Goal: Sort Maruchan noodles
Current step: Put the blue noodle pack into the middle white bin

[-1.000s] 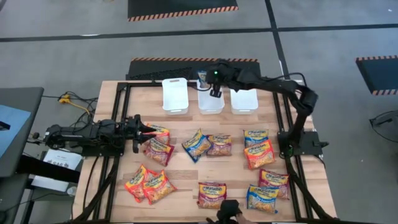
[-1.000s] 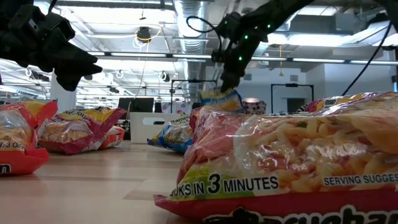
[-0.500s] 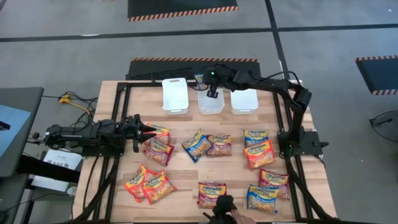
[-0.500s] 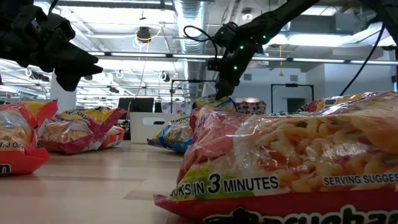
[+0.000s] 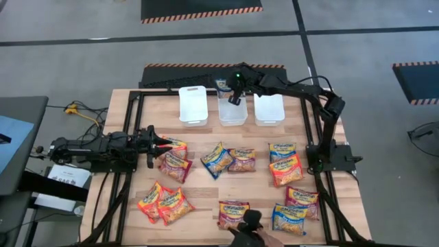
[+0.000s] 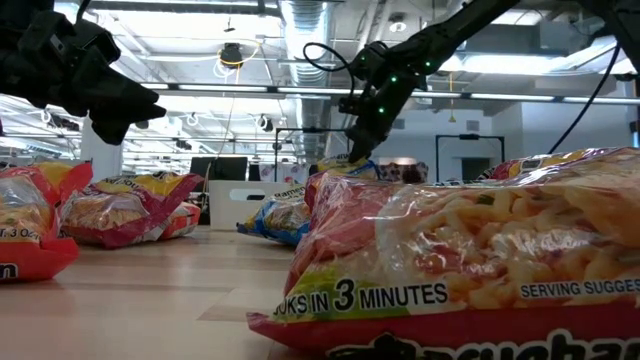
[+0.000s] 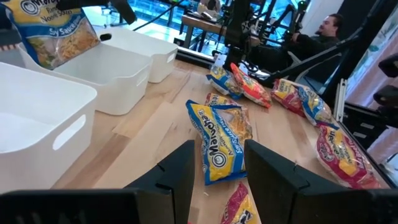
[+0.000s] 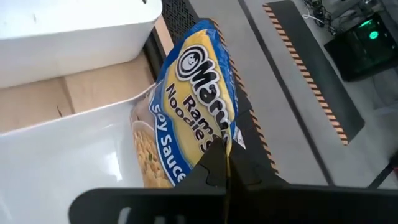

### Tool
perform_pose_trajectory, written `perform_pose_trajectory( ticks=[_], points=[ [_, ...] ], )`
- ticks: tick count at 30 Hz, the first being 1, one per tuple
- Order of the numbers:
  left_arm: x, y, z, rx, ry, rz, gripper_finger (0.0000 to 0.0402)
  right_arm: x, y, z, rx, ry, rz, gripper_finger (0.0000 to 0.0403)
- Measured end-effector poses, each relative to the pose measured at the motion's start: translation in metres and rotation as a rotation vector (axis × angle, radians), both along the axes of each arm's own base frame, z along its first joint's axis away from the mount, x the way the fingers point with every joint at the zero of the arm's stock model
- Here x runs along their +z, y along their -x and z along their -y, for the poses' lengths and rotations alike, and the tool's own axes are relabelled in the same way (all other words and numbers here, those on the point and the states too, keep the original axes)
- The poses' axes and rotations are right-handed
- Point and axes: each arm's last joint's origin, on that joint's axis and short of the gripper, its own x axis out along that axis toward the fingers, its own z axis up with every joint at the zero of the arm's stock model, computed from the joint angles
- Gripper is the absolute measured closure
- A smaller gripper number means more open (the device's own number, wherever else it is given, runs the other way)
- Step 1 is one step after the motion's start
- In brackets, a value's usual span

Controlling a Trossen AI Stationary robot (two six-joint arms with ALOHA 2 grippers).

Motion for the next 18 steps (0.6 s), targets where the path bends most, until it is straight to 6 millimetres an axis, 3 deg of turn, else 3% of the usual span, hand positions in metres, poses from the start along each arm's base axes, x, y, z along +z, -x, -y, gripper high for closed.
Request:
perform_pose_trajectory(
  ticks=[11,18],
  points=[
    [0.000,0.000,0.000,0.000,-0.008,-0.001,0.0276,-0.001,0.003,0.006,-0.110,-0.062,0.091,0.0395],
    [0.000,0.000,0.000,0.000,-0.008,-0.002,0.0276,-0.037,-0.014,0.000,-0.112,-0.056,-0.032,0.0395]
  ],
)
